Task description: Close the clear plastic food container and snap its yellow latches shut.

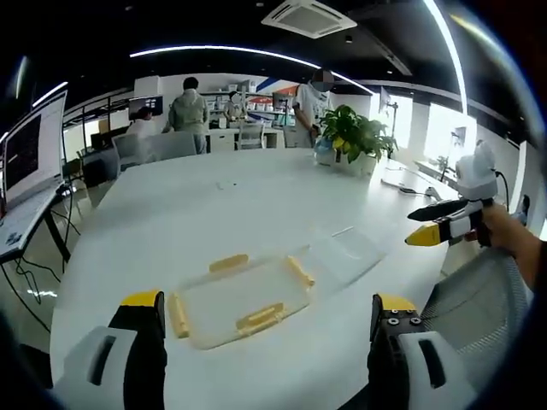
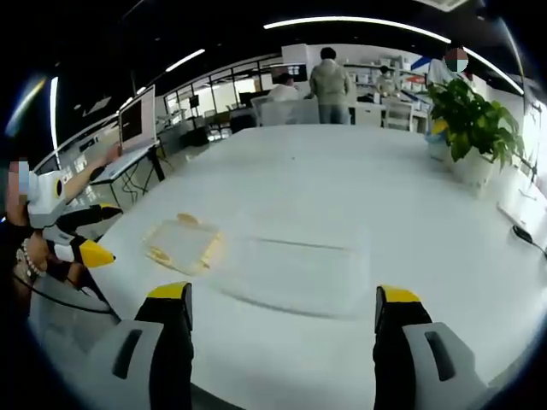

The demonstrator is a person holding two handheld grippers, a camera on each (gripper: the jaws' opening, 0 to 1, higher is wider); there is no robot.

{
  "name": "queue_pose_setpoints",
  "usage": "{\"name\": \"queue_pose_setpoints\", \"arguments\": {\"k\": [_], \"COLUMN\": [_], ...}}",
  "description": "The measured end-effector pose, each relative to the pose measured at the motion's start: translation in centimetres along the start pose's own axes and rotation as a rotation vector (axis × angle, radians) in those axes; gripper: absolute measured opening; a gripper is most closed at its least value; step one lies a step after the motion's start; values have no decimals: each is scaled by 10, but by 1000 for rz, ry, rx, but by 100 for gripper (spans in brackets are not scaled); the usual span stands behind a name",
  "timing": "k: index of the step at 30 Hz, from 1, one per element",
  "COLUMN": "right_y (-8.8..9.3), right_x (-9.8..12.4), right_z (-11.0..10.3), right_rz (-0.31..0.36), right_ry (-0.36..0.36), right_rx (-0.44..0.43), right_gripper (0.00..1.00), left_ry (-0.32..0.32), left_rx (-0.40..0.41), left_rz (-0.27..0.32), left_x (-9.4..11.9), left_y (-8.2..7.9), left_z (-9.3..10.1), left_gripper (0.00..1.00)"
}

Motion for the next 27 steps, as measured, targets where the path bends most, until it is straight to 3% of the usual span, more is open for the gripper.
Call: {"name": "queue_pose_setpoints", "arguments": {"k": [27], "right_y": [1], "right_x": [0], "right_z": [1], "right_rz": [-14], "right_ry": [-6], "right_rx": [2], "right_gripper": [81], "left_ry": [-8], "left_rx": [-15], "left_rz": [-26], "left_x": [0], "left_y": [3], "left_z": [-1], "left_gripper": [96]}}
Point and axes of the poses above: the point that each gripper's makers call its tool centre point, and the gripper's own axes: x roughly backward along the fingers, z roughly to its right, y roughly out of its underside, the point moved 9 cm from there along x, roughly backward along the fingers, and after that the axes turned 14 degrees about z, right-handed, at the moved point
